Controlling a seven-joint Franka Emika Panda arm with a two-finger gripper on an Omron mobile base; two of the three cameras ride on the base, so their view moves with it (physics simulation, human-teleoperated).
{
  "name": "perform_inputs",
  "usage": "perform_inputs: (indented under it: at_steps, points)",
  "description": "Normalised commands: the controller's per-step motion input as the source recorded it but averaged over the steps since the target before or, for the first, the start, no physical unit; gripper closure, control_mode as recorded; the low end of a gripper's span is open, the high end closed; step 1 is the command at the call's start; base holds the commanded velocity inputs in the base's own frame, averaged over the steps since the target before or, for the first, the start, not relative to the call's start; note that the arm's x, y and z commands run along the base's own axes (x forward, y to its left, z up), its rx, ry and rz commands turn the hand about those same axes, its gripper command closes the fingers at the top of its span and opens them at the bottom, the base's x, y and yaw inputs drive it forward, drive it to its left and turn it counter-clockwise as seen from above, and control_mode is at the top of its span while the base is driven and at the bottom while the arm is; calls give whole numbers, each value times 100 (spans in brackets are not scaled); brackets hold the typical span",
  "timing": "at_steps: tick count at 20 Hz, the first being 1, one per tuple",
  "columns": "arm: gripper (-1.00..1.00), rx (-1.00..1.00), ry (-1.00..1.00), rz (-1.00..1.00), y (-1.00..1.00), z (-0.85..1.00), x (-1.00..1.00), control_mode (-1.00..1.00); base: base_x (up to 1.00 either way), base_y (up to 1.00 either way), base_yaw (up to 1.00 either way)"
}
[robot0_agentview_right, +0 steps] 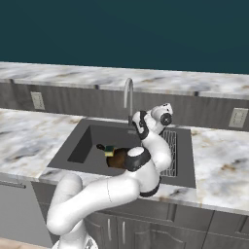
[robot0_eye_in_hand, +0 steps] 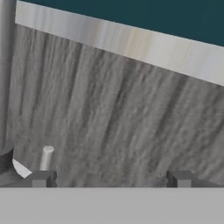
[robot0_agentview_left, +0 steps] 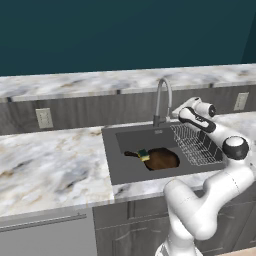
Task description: Pick the pan and sponge and place them into the sink. Then turn on the water.
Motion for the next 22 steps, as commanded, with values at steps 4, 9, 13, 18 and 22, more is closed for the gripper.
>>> perform_inputs:
  at_steps: [4, 9, 13, 18, 22]
  points:
    - [-100, -2, -5, 5, 33, 0, -17, -100, 0, 0, 0]
    - [-100, -1, -7, 7, 31, 0, -32, -100, 0, 0, 0]
    - [-100, -1, -5, 4, 7, 0, -6, -100, 0, 0, 0]
    - [-100, -6, -2, 0, 0, -1, 25, -100, 0, 0, 0]
    - [-100, -3, 0, 0, 0, -4, 50, -100, 0, 0, 0]
